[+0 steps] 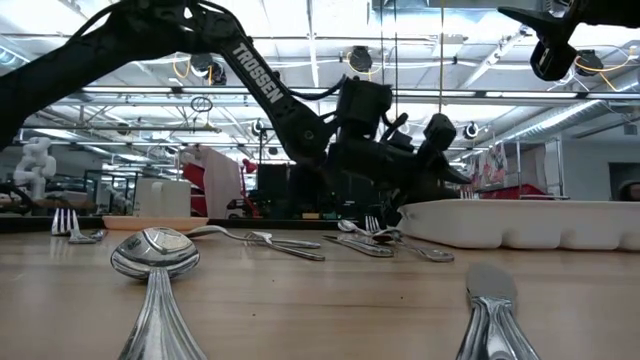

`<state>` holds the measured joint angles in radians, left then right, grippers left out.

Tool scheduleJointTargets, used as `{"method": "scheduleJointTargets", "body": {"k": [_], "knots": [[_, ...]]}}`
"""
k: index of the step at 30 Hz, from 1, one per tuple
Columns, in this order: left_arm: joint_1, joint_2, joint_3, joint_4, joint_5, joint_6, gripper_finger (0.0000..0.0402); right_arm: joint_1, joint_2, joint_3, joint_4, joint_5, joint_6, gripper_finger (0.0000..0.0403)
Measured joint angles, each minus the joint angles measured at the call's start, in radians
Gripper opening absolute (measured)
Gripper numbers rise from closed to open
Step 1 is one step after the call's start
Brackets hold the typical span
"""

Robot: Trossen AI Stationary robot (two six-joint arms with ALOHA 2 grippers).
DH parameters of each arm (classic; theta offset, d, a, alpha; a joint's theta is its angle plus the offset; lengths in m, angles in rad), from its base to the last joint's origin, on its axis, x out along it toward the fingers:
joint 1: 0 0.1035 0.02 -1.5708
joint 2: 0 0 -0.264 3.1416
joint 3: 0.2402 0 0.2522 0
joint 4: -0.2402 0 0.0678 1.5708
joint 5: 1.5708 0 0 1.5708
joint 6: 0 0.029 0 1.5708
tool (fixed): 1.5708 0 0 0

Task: Sort silverware
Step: Put the silver fork into the silverware rack

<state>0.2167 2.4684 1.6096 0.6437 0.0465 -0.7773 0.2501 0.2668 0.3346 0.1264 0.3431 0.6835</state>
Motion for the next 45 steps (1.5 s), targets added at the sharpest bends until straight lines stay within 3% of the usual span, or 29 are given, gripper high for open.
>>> {"method": "scheduleJointTargets", "body": {"k": [5, 10, 14, 18, 23, 27, 32, 37, 45], "knots": [[0.060, -0.024, -0.003, -0.013, 0.110, -0.005, 0.0137, 0.000, 0.000, 0.000, -0.105, 0.043, 0.056, 0.0187], [0.104, -0.087, -0.007, -0.037, 0.184, -0.004, 0.0138, -0.001, 0.019, 0.000, -0.413, 0.082, 0.214, 0.0187], [0.123, -0.197, -0.006, -0.018, 0.372, 0.001, 0.0138, -0.002, 0.073, -0.001, -0.626, 0.065, 0.354, 0.0187], [0.116, -0.324, -0.005, -0.021, 0.530, -0.001, 0.0137, -0.002, 0.126, -0.001, -0.608, 0.044, 0.334, 0.0187], [0.078, -0.524, -0.004, -0.072, 0.607, 0.047, 0.0136, -0.016, 0.228, -0.001, -0.565, 0.043, 0.232, 0.0178], [0.035, -0.675, -0.003, -0.221, 0.602, 0.148, 0.0136, -0.077, 0.354, 0.023, -0.579, 0.022, 0.209, 0.0125], [-0.022, -0.840, -0.003, -0.454, 0.524, 0.270, 0.0136, -0.197, 0.532, 0.145, -0.654, 0.025, 0.057, 0.0014], [-0.083, -0.944, -0.003, -0.665, 0.409, 0.334, 0.0136, -0.338, 0.719, 0.268, -0.767, 0.001, -0.111, 0.0002], [-0.175, -1.013, -0.003, -0.808, 0.289, 0.355, 0.0136, -0.463, 0.949, 0.329, -0.734, -0.179, -0.282, 0.0000]]}}
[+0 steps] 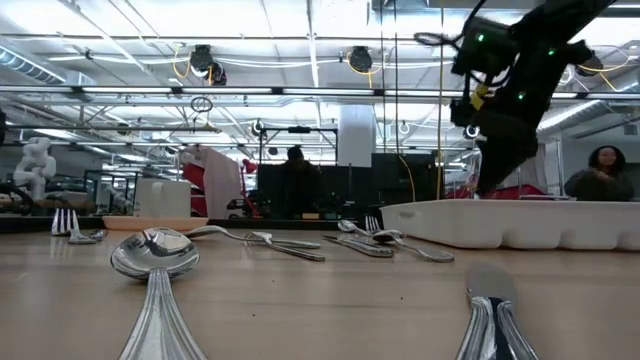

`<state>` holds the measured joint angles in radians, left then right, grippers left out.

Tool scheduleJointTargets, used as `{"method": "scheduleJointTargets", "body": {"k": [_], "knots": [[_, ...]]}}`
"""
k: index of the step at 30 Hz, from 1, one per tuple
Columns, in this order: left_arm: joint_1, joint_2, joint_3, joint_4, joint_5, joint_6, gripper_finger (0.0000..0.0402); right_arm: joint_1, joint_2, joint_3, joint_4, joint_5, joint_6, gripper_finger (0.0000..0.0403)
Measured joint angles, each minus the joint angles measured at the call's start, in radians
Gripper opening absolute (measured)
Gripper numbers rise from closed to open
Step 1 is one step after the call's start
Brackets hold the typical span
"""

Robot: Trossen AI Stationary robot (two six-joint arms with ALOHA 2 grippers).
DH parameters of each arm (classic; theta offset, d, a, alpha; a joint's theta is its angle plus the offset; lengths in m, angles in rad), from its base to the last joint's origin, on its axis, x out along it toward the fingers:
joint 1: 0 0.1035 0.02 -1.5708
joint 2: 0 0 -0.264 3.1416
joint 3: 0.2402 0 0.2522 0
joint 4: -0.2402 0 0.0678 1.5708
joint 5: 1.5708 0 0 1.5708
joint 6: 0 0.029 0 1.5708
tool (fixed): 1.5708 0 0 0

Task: Sort silverware
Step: Put the silver fork into the silverware rack

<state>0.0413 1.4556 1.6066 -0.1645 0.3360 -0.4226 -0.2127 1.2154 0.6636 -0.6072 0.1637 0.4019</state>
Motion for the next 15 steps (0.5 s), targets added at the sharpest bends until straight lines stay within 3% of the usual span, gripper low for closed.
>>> {"method": "scheduleJointTargets", "body": {"k": [5, 15], "knots": [[-0.031, -0.011, 0.000, -0.012, -0.006, 0.012, 0.0136, 0.011, 0.048, 0.000, -0.004, -0.091, 0.007, 0.0000], [-0.038, -0.011, 0.000, -0.013, -0.006, 0.012, 0.0136, 0.025, 0.068, 0.000, -0.025, -0.121, 0.031, 0.0000]]}}
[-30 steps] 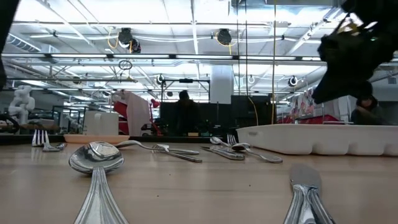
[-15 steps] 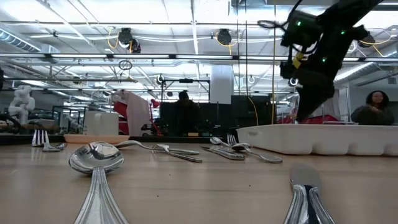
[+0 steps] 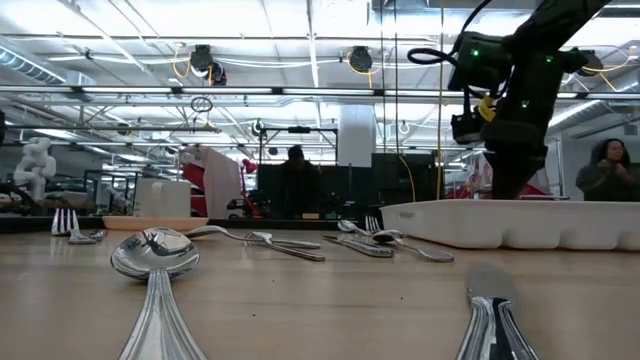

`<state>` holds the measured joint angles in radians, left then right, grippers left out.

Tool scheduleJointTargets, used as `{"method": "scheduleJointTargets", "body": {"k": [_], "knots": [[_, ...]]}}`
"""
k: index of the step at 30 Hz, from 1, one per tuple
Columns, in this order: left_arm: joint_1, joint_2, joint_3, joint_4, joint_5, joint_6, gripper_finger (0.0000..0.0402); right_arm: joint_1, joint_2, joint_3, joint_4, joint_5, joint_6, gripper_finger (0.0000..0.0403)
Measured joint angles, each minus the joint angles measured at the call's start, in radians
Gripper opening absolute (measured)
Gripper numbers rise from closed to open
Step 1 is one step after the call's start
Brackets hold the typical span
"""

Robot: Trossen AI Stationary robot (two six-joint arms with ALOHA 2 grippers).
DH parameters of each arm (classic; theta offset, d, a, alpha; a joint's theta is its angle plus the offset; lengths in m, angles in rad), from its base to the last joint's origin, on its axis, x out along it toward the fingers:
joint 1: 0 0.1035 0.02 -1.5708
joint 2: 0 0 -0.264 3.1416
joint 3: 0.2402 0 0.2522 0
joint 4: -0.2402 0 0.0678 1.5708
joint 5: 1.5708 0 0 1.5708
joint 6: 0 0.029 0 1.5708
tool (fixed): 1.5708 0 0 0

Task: Sort silverware
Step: Put the silver fork into the silverware rack

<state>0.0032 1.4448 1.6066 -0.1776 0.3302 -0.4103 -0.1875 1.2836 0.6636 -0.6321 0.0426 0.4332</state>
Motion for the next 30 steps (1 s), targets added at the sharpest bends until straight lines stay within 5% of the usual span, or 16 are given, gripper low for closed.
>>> {"method": "scheduleJointTargets", "body": {"k": [21, 30], "knots": [[0.001, 0.000, 0.000, -0.042, -0.014, 0.007, 0.0136, 0.128, 0.012, 0.000, 0.033, -0.097, 0.037, 0.0000], [0.001, 0.000, 0.000, -0.051, -0.019, 0.008, 0.0136, 0.164, 0.127, 0.001, 0.150, -0.128, 0.026, 0.0000]]}}
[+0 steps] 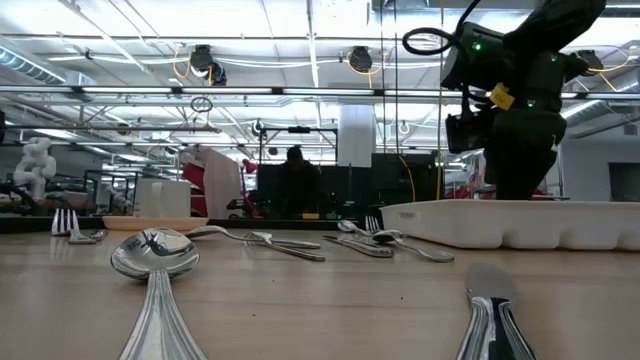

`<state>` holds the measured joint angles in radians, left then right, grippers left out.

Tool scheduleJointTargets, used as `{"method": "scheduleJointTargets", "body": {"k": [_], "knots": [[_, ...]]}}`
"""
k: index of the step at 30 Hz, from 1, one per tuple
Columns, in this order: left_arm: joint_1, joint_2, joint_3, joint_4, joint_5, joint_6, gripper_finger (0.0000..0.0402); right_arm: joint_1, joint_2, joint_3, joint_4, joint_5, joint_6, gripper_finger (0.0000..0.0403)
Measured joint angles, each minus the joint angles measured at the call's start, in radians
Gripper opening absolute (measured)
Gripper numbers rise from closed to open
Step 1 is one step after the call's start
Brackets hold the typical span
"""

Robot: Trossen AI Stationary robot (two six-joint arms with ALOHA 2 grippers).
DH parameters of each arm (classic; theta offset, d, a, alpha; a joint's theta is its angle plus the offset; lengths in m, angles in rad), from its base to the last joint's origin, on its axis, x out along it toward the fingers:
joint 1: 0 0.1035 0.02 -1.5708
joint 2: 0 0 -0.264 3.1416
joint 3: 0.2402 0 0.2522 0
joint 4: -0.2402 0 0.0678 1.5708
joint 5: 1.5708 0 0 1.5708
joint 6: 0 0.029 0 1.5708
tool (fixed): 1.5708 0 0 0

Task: Sort silverware
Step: Put the silver fork into the silverware rack

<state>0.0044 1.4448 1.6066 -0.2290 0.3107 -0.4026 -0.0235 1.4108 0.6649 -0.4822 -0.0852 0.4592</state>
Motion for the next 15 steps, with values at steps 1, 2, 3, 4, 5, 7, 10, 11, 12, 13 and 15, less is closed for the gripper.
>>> {"method": "scheduleJointTargets", "body": {"k": [1, 2, 3, 4, 5, 7, 10, 11, 12, 13, 15], "knots": [[0.000, 0.000, 0.000, 0.000, 0.000, 0.000, 0.0136, -0.001, 0.008, 0.002, -0.001, 0.000, -0.002, 0.0000], [0.000, 0.000, 0.000, 0.001, -0.001, 0.000, 0.0136, -0.001, 0.015, 0.003, -0.006, -0.001, -0.003, 0.0000], [0.000, 0.000, 0.000, 0.001, -0.001, 0.000, 0.0136, -0.001, 0.022, 0.003, -0.012, 0.001, -0.004, 0.0000], [0.000, 0.000, 0.000, 0.001, -0.001, 0.000, 0.0136, 0.000, 0.024, 0.000, -0.015, 0.007, -0.007, 0.0000], [0.000, 0.000, 0.000, 0.001, -0.002, 0.000, 0.0136, -0.001, 0.023, 0.000, -0.018, 0.008, -0.009, 0.0000], [0.000, 0.000, 0.000, 0.001, -0.002, 0.000, 0.0136, -0.002, 0.004, -0.001, -0.028, 0.013, -0.011, 0.0000], [0.001, 0.000, 0.000, 0.003, -0.002, 0.000, 0.0136, -0.002, -0.013, -0.001, -0.033, 0.038, -0.013, 0.0000], [0.001, 0.000, 0.000, 0.003, -0.002, 0.000, 0.0136, -0.005, -0.016, -0.001, -0.036, 0.045, -0.016, 0.0000], [0.002, 0.000, 0.000, 0.003, -0.002, 0.000, 0.0136, -0.009, -0.017, -0.001, -0.034, 0.048, -0.022, 0.0000], [0.002, 0.000, 0.000, 0.003, -0.002, 0.000, 0.0136, -0.012, -0.015, -0.001, -0.033, 0.055, -0.024, 0.0000], [0.002, 0.000, 0.000, 0.003, -0.002, 0.000, 0.0136, -0.020, -0.014, -0.002, -0.037, 0.059, -0.028, 0.0000]]}}
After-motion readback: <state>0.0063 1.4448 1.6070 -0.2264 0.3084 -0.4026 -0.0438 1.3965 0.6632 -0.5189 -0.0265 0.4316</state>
